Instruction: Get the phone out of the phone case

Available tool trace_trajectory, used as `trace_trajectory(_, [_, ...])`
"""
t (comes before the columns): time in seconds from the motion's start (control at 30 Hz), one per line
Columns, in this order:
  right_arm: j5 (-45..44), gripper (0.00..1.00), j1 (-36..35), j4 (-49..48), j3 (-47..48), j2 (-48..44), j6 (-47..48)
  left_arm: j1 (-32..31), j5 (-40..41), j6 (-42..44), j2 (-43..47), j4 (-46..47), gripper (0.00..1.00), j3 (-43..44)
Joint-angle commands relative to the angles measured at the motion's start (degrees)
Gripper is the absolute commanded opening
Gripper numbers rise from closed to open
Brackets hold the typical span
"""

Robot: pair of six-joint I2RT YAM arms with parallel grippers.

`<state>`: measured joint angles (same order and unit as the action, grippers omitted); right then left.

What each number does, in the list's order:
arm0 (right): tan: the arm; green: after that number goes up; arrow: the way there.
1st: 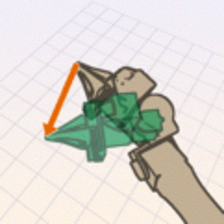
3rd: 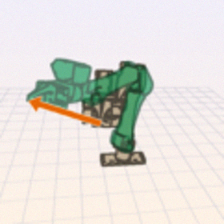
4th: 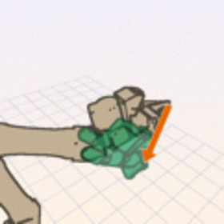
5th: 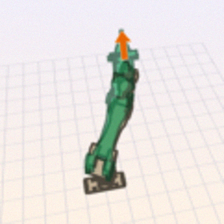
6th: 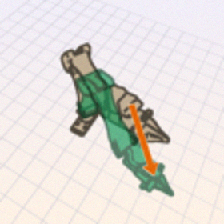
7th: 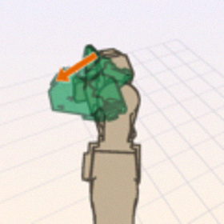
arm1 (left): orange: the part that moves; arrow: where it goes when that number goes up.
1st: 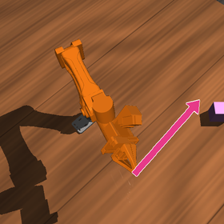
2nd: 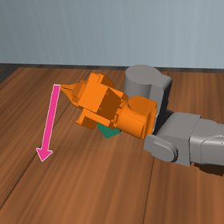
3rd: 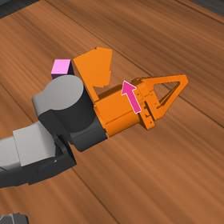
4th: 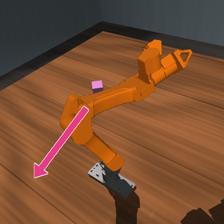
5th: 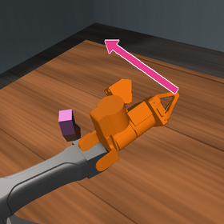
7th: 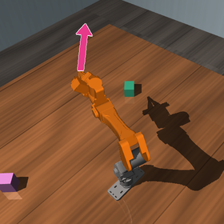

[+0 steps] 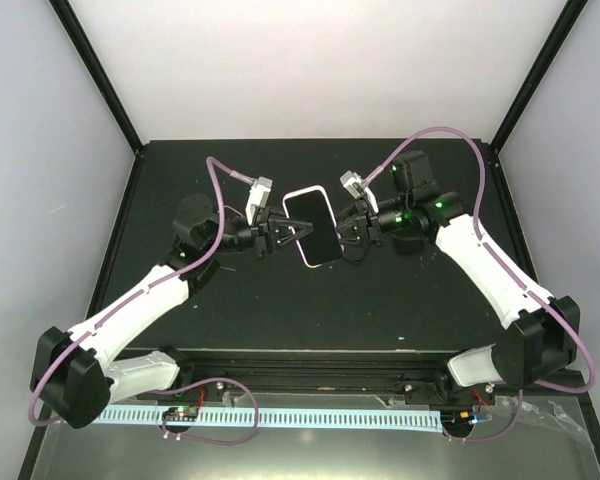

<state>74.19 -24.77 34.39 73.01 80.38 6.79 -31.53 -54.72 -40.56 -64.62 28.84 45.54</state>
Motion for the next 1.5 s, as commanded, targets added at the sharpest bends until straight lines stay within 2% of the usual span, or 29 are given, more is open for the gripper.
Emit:
trace_trajectory(0.0, [3.67,0.28,-0.36,-10.95,2.61,-1.64,-4.38,-4.24,-10.84,6.67,-4.18,-17.96,0.02,5.18])
trace_trajectory(0.07, [4.26,0.16,-0.32,-10.26,1.07,-2.4,-5.04,-3.49,-6.74,9.8,-4.5,-22.96,0.02,7.6])
trace_trajectory(0.13, [4.42,0.06,-0.36,-10.79,-1.52,-3.67,-6.17,-2.47,-2.36,9.51,-4.8,-23.02,0.03,8.58])
trace_trajectory(0.17, [4.2,0.02,-0.36,-11.52,-3.11,-4.3,-6.93,-2.14,-0.18,9.63,-5.12,-23.14,0.05,9.05])
trace_trajectory(0.23, [2.78,0.01,-0.17,-13.71,-6.19,-5.58,-9.4,-1.73,5.29,10.53,-6.04,-24.51,0.14,10.2])
trace_trajectory(0.27, [1.63,0.01,-0.04,-14.23,-7.49,-6.0,-10.45,-1.58,8.74,10.96,-6.71,-25.81,0.22,11.1])
trace_trajectory(0.33, [-0.73,0.01,0.12,-14.46,-9.64,-6.19,-11.97,-1.45,15.01,12.59,-7.9,-30.12,0.48,14.51])
trace_trajectory(0.37, [-1.97,0.01,0.39,-14.52,-10.58,-6.2,-12.81,-1.49,17.63,13.37,-8.12,-31.9,0.57,15.51])
trace_trajectory(0.43, [-4.01,0.01,1.23,-15.4,-13.05,-6.2,-15.04,-1.51,23.35,14.92,-7.59,-34.66,0.69,17.06])
trace_trajectory(0.47, [-4.97,0.01,1.7,-15.81,-14.06,-6.27,-15.95,-1.57,25.55,15.98,-7.01,-35.95,0.71,17.53])
trace_trajectory(0.7, [-15.86,0.01,3.24,-20.78,-22.34,-9.6,-22.0,-2.82,51.07,17.37,-2.27,-46.4,0.78,13.42])
trace_trajectory(0.87, [-33.37,0.01,3.24,-22.74,-27.47,-10.07,-31.58,-11.63,60.24,17.09,-1.06,-45.82,0.76,7.79])
trace_trajectory(0.97, [-37.15,0.01,3.22,-19.43,-27.81,-8.66,-33.35,-18.35,63.24,17.34,-3.52,-45.25,0.74,7.12])
trace_trajectory(1.07, [-37.74,0.01,3.22,-8.57,-24.24,-5.29,-31.21,-23.31,62.15,16.74,-9.43,-44.91,0.69,9.23])
trace_trajectory(1.17, [-41.07,0.01,3.25,-1.37,-22.71,-4.05,-28.97,-29.05,64.65,17.62,-16.42,-46.21,0.67,14.07])
trace_trajectory(1.23, [-42.33,0.01,3.43,0.89,-23.33,-4.32,-29.02,-31.82,66.2,18.17,-20.54,-46.32,0.67,16.63])
trace_trajectory(1.3, [-39.77,0.01,4.07,0.56,-24.43,-4.31,-28.69,-33.44,66.6,18.15,-23.19,-46.56,0.67,19.07])
trace_trajectory(1.47, [-39.04,0.01,5.43,-0.53,-25.83,-2.69,-31.53,-35.93,69.46,17.54,-26.89,-46.02,0.69,21.51])
